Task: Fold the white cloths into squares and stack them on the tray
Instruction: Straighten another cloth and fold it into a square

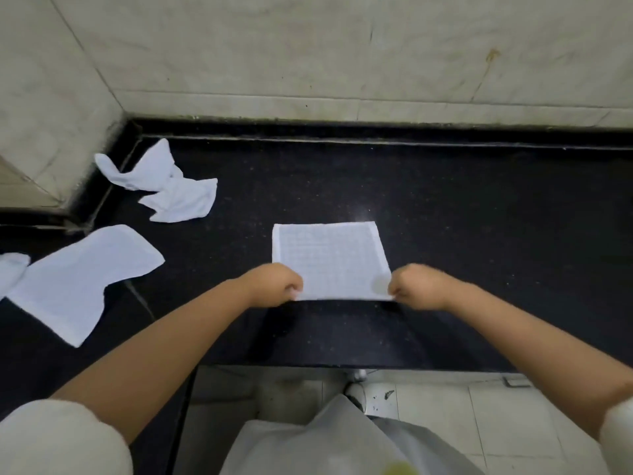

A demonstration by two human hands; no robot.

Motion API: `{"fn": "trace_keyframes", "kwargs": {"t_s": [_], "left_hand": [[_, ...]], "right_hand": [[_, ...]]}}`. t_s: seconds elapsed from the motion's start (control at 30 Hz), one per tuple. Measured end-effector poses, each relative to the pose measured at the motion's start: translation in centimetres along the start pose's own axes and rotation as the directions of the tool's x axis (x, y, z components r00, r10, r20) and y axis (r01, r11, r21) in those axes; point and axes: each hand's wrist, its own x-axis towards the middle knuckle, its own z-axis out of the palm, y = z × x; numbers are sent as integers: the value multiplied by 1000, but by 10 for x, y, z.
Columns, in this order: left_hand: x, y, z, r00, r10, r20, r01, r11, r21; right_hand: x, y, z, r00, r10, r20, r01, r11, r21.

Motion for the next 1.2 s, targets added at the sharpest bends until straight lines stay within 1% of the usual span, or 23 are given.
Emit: {"fn": "trace_keyframes", "kwargs": {"t_s": [0.03, 0.13, 0.17, 0.23, 0.3, 0.37, 0.43, 0.5, 0.57, 0.63, 0.77, 0.87, 0.97, 1.07, 1.2], "left_hand": [[3, 2, 6, 996, -11, 89, 11, 1000, -1], [8, 5, 13, 954, -71, 292, 79, 997, -14], [11, 5, 13, 937, -94, 337, 105, 994, -15], [16, 2, 11, 921, -134, 366, 146, 989, -5], [20, -3, 6, 922, -181, 341, 192, 981, 3], [23, -11, -1, 935, -230, 271, 243, 970, -13], [29, -21, -8, 948, -289, 134, 299, 952, -63], [38, -29, -12, 937, -349, -29, 342, 930, -131], [51, -35, -17, 909, -389, -149, 363, 915, -175], [66, -39, -21, 886, -411, -215, 376, 908, -187], [91, -48, -25, 861, -434, -266, 406, 901, -155], [105, -56, -23, 877, -415, -242, 401, 910, -105], [114, -64, -18, 883, -401, -244, 388, 916, -100], [116, -67, -15, 880, -394, -264, 384, 919, -93], [115, -68, -11, 890, -369, -267, 373, 927, -36]], "right_hand": [[0, -1, 7, 997, -2, 81, -1, 999, 38], [3, 1, 12, 976, -58, 209, 13, 977, 213], [6, 3, 9, 962, -70, 263, 0, 966, 258], [13, 6, 3, 934, -107, 340, 9, 961, 277], [23, 11, -4, 918, -126, 376, 9, 955, 298], [35, 18, -14, 934, -91, 345, -35, 940, 341], [47, 27, -24, 973, -33, 228, -53, 931, 362], [59, 35, -33, 995, 54, 85, -82, 920, 382], [68, 41, -38, 989, 144, -26, -122, 911, 393], [78, 45, -39, 973, 218, -81, -167, 897, 409], [99, 50, -34, 918, 376, -128, -288, 851, 438], [109, 47, -26, 895, 431, -116, -351, 841, 413], [117, 47, -18, 871, 471, -139, -383, 829, 409], [121, 49, -17, 865, 473, -168, -382, 838, 390], [122, 41, -15, 897, 411, -161, -360, 893, 271]]}}
